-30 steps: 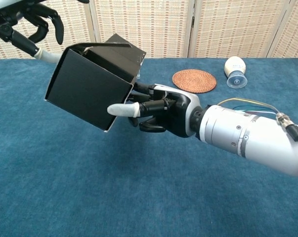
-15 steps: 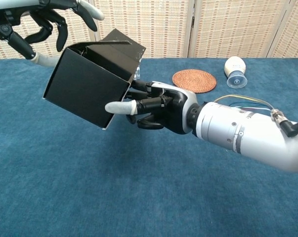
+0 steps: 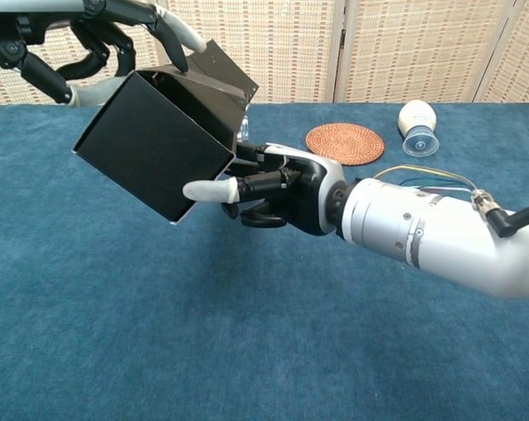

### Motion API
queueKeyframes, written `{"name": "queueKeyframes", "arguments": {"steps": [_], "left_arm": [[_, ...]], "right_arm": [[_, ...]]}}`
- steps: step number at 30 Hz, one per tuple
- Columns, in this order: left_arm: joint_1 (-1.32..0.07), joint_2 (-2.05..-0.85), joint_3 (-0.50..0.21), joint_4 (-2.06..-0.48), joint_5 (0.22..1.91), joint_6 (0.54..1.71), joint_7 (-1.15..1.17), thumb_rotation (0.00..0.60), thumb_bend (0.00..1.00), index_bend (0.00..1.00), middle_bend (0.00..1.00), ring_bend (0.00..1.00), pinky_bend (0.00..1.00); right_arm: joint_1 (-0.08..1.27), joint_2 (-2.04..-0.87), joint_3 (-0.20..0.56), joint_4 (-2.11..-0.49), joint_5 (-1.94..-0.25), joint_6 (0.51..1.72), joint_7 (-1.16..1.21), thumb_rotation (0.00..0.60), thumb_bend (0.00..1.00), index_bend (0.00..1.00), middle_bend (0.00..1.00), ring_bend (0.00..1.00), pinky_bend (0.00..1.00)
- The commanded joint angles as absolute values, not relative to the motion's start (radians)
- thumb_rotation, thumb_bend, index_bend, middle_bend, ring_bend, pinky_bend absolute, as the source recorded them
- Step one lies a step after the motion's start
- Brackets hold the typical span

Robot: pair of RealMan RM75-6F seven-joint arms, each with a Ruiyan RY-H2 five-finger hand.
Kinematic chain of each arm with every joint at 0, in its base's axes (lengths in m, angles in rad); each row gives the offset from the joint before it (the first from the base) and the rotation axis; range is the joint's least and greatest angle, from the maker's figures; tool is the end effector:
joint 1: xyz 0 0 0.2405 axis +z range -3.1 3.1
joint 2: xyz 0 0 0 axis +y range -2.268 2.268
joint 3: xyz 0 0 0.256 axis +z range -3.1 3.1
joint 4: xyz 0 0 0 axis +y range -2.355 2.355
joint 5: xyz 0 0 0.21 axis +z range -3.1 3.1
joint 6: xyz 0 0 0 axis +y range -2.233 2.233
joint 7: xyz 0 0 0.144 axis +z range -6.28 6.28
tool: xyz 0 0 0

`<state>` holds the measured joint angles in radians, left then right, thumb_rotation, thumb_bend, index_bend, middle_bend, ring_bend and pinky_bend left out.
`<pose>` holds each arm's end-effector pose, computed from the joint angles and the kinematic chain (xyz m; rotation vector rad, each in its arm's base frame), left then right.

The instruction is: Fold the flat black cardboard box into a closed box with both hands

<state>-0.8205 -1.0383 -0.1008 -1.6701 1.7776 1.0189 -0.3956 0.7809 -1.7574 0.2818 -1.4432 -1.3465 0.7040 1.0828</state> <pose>-0.1038 0.3280 0.1124 -2.2492 -0.7661 -1.2817 -0.0619 -0.3074 -0.0904 -1.2251 2.3770 -1.3895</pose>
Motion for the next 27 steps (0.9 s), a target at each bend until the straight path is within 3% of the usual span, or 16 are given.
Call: {"name": "queueKeyframes", "arguments": {"steps": [1, 11, 14, 23, 27], "left_arm": [[-0.833, -1.028, -0.092, -1.676, 1.785, 1.006, -0.402, 0.600, 0.13, 0.26, 0.14, 0.52, 0.79], [-0.874, -0.998, -0.066, -1.686, 1.806, 0.969, -0.380, 0.600, 0.21, 0.27, 0.14, 0.52, 0.78], [-0.881, -0.985, -0.060, -1.688, 1.810, 0.962, -0.369, 0.600, 0.22, 0.29, 0.15, 0.52, 0.78], [-0.900, -0.972, -0.035, -1.677, 1.822, 0.937, -0.339, 0.600, 0.22, 0.38, 0.26, 0.52, 0.78], [-0.902, -0.980, -0.029, -1.669, 1.824, 0.939, -0.322, 0.600, 0.22, 0.46, 0.35, 0.53, 0.78]], "right_arm": [[0.787, -1.754, 0.283, -1.443, -1.347, 0.700, 1.072, 0.600, 0.36, 0.24, 0.36, 0.71, 1.00], [0.802, -1.745, 0.291, -1.451, -1.320, 0.682, 1.031, 0.600, 0.37, 0.24, 0.36, 0.71, 1.00], [0.807, -1.742, 0.289, -1.449, -1.333, 0.678, 1.036, 0.600, 0.42, 0.24, 0.35, 0.71, 1.00], [0.818, -1.732, 0.277, -1.442, -1.354, 0.672, 1.032, 0.600, 0.44, 0.24, 0.33, 0.71, 1.00], [0.819, -1.733, 0.274, -1.441, -1.355, 0.677, 1.024, 0.600, 0.44, 0.24, 0.32, 0.71, 1.00]]}}
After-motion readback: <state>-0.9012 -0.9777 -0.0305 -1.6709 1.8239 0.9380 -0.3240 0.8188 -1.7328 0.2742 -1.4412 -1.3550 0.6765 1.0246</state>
